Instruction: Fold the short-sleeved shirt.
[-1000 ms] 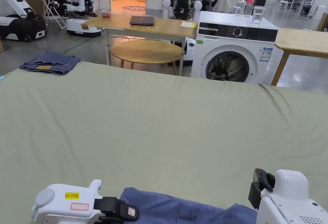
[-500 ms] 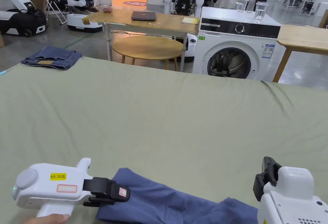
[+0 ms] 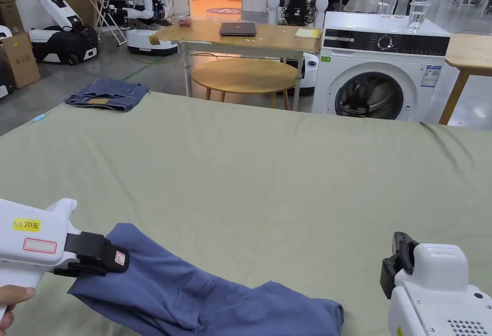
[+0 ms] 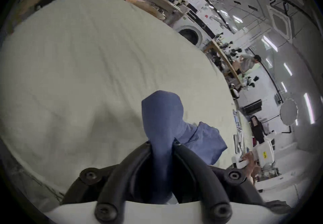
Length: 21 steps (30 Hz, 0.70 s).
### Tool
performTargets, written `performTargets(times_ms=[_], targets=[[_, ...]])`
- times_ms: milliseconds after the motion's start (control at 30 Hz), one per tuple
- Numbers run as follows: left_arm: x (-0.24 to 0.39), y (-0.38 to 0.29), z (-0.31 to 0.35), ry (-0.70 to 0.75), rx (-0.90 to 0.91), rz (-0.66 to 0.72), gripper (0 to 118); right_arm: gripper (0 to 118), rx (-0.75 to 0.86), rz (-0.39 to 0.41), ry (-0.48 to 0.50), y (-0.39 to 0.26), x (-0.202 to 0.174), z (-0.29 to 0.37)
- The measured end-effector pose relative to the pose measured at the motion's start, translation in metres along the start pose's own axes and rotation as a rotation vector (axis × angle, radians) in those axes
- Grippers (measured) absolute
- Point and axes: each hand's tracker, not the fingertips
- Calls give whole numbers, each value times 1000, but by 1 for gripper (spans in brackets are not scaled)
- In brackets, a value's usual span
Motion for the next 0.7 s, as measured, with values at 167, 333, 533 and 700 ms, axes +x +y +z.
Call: performTargets(times_ms=[167,333,533,700], targets=[[60,-9,-9,-4,-32,-72,5,0,-19,-1,10,-4,3,-1],[96,-6,-39,16,-98,-128,5,0,-32,-7,4,-7,9,3],[150,-22,-80,16,-166,-183,5,0,-45,-13,-8,-10,19,6],[179,-32,-133,-30,-242,-174,5,0,-59,-24,-20,-13,27,9]])
